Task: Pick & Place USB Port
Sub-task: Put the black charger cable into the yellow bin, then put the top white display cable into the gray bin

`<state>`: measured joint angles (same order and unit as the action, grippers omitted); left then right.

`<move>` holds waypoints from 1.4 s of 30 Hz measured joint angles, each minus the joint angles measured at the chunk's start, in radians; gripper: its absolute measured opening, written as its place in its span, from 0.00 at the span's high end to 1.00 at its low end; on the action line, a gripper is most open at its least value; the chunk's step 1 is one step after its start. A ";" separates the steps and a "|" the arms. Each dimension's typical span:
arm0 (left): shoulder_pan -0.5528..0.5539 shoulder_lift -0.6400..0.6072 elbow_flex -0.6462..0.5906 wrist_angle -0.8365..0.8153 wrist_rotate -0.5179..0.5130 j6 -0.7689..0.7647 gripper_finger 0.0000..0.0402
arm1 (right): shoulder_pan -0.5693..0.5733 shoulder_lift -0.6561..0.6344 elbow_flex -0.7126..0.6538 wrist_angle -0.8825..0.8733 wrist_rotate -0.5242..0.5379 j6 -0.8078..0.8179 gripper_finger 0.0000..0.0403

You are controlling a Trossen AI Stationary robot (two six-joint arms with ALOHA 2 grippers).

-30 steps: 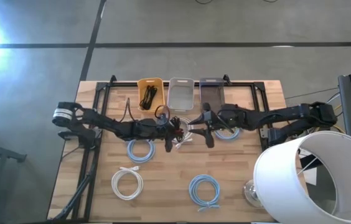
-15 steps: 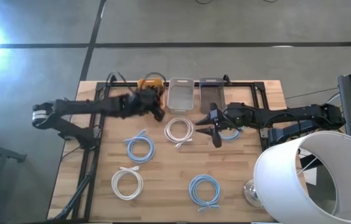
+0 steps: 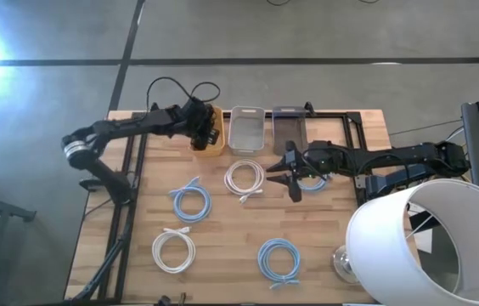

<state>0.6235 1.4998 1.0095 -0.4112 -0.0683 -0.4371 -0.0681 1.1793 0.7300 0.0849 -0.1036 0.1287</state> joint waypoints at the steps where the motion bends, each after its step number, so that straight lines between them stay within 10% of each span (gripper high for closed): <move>1: 0.011 0.020 0.000 -0.003 0.002 -0.001 0.83 | 0.000 0.000 0.000 0.000 0.000 0.000 0.68; 15: 0.038 0.132 0.000 0.000 -0.036 0.095 0.67 | 0.000 0.000 0.000 -0.002 0.000 0.000 0.72; 27: 0.021 -0.042 0.000 -0.001 -0.002 0.115 0.62 | 0.000 0.000 -0.015 -0.002 -0.002 -0.048 0.75; 42: -0.257 -0.192 0.000 -0.003 0.053 0.219 0.65 | 0.025 0.031 -0.027 0.013 -0.001 -0.061 0.70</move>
<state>0.3660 1.3079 1.0096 -0.4140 -0.0156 -0.2185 -0.0430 1.2104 0.7025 0.0976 -0.1041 0.0677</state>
